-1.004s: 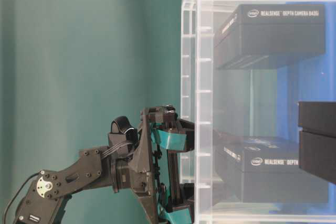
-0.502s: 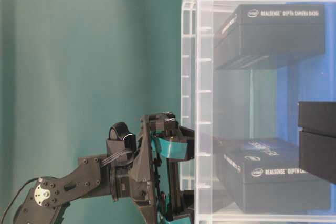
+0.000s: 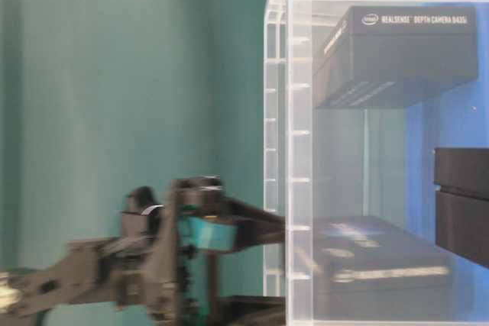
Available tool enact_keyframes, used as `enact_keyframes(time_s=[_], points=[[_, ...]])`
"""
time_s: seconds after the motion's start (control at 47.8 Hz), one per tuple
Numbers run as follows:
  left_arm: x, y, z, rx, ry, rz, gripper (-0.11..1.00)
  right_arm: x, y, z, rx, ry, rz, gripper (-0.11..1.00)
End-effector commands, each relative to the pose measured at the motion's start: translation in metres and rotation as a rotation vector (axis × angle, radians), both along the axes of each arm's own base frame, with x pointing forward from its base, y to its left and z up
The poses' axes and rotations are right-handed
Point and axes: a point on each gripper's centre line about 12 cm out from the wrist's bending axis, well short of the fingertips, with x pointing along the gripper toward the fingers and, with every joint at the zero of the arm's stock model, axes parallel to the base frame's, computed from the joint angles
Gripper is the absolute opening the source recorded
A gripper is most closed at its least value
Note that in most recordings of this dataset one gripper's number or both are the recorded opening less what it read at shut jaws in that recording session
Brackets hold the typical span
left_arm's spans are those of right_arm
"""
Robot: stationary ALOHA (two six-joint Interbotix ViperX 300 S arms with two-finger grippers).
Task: Take the box out of the case with the left arm.
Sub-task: 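Lower the left gripper around the left black box and close it, then lift the left black box up out of the case with the left gripper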
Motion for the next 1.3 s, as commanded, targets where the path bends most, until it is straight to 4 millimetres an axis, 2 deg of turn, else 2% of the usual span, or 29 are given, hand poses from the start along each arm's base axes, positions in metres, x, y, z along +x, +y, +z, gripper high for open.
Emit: enact_keyframes(time_s=[0.0, 0.209, 0.356, 0.439, 0.753, 1.276], points=[[-0.002, -0.006, 0.05, 0.013, -0.112, -0.005, 0.63, 0.001, 0.0, 0.004, 0.002, -0.017, 0.001, -0.01], [-0.017, -0.007, 0.103, 0.023, -0.152, 0.007, 0.62, 0.002, 0.0, 0.004, 0.002, -0.023, 0.001, -0.01], [-0.027, -0.009, 0.133, 0.027, -0.176, 0.01, 0.62, 0.002, 0.0, 0.004, 0.002, -0.026, 0.001, -0.01], [-0.029, -0.011, 0.143, 0.026, -0.18, 0.013, 0.62, 0.002, 0.0, 0.004, 0.002, -0.025, 0.001, -0.01], [-0.025, -0.014, 0.16, 0.028, -0.208, 0.006, 0.62, 0.002, 0.002, 0.003, 0.011, -0.025, 0.002, -0.01], [-0.025, -0.014, 0.163, 0.028, -0.217, 0.011, 0.62, 0.002, 0.002, 0.003, 0.012, -0.023, 0.002, -0.01]])
